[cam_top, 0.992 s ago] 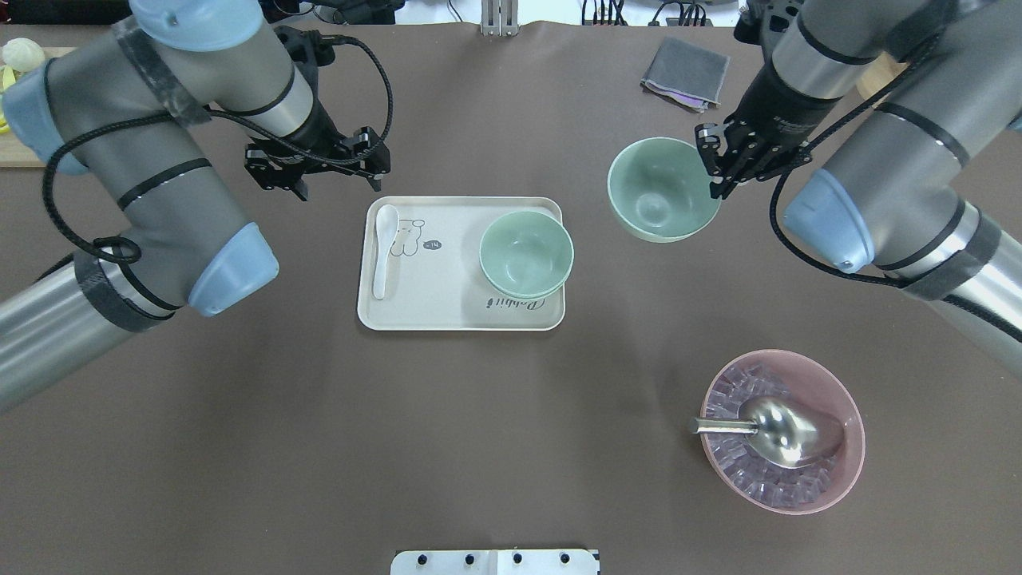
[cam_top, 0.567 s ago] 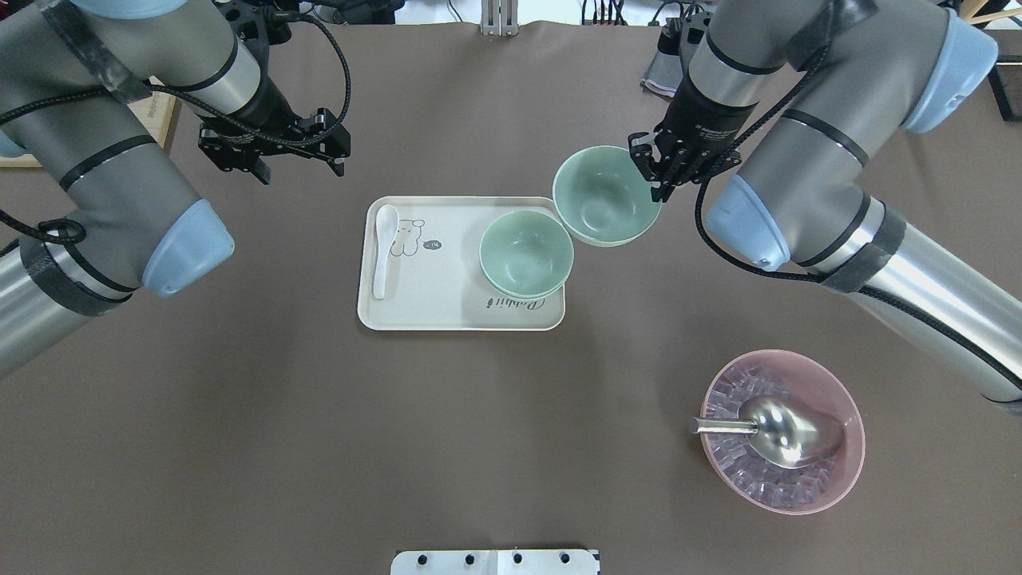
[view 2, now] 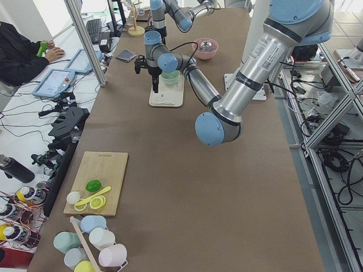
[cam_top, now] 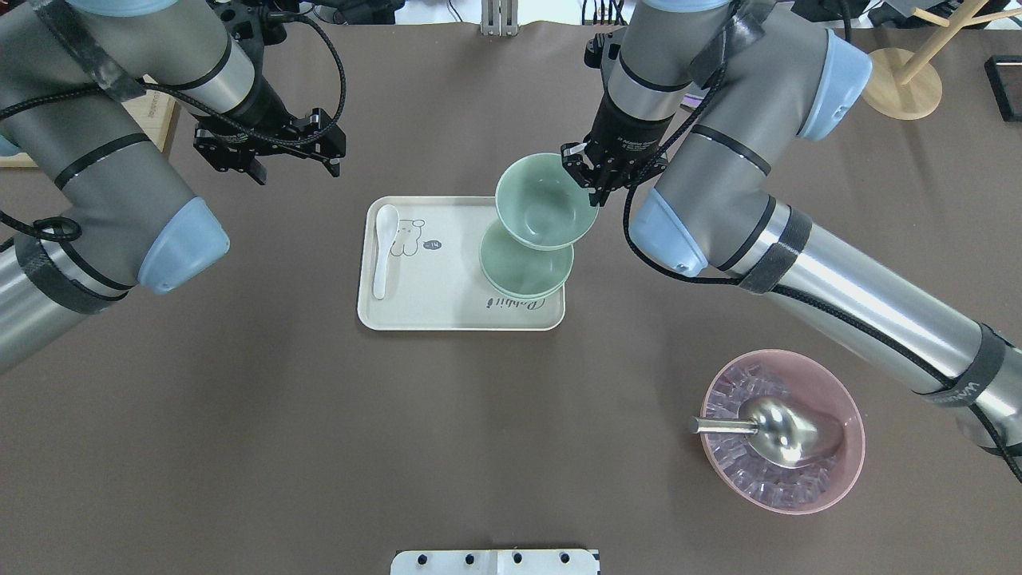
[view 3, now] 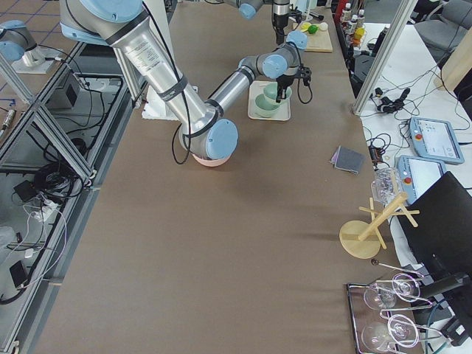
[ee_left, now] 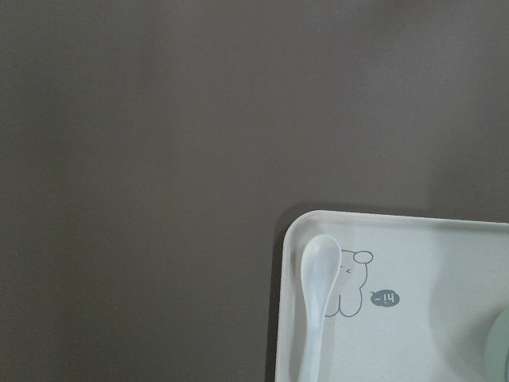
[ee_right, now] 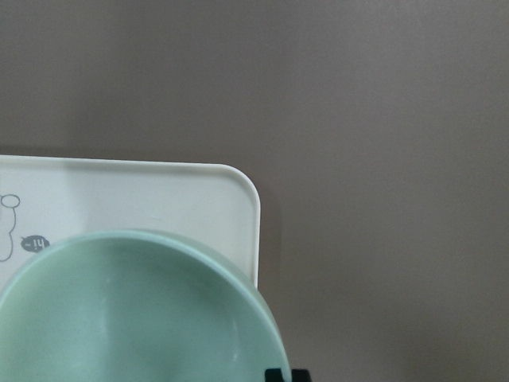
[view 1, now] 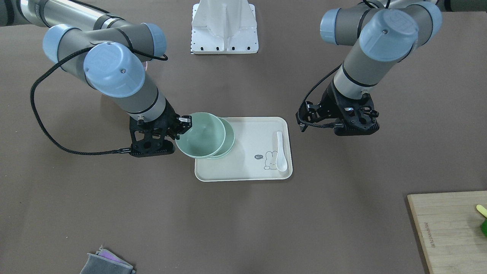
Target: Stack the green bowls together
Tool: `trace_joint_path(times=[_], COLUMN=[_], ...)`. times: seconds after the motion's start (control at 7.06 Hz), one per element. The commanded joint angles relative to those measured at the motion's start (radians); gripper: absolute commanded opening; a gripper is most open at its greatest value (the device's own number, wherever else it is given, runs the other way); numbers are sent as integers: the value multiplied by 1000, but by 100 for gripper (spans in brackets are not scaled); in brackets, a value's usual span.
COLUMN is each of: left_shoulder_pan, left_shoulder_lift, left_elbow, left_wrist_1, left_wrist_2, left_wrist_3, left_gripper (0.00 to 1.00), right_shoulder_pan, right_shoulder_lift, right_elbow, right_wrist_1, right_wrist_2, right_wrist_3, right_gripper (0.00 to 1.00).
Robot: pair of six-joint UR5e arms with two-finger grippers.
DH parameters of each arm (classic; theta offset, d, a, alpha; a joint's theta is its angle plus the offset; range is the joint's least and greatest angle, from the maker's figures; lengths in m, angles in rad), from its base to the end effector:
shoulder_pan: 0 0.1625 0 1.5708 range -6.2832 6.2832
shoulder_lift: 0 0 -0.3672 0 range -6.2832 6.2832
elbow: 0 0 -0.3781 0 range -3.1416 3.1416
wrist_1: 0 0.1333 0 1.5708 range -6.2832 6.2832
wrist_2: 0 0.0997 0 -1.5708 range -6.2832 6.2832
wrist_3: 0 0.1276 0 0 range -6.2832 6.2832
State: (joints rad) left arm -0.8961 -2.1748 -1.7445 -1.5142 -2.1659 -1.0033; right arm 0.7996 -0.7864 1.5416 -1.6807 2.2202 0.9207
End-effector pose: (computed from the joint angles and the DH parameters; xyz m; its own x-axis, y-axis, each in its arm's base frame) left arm 0.3407 -0.5248 0.2130 0.6189 -0.0612 -0.7830 0.0981 0.9952 -0.0002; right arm -0.4305 -0.5235 0.1845 0.6355 -0.0378 0.7712 0.0842 0.9962 -0.0205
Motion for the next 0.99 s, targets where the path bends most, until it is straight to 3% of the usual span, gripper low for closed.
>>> trace_joint_path(times=[0.0, 0.85], left_shoulder_pan=[2, 2], left_shoulder_lift=[1, 0], left_elbow=[5, 6], left_wrist_1=[-3, -4], left_wrist_2=[0, 0], left_wrist_3=[0, 0], left_gripper=[98, 98], right_shoulder_pan=[-51, -83], right_shoulder_lift=[7, 1], right_elbow=[-1, -37], right_wrist_1=[1, 4], right_wrist_2=[-42, -54], right_wrist_3=[21, 20], right_gripper=[0, 0])
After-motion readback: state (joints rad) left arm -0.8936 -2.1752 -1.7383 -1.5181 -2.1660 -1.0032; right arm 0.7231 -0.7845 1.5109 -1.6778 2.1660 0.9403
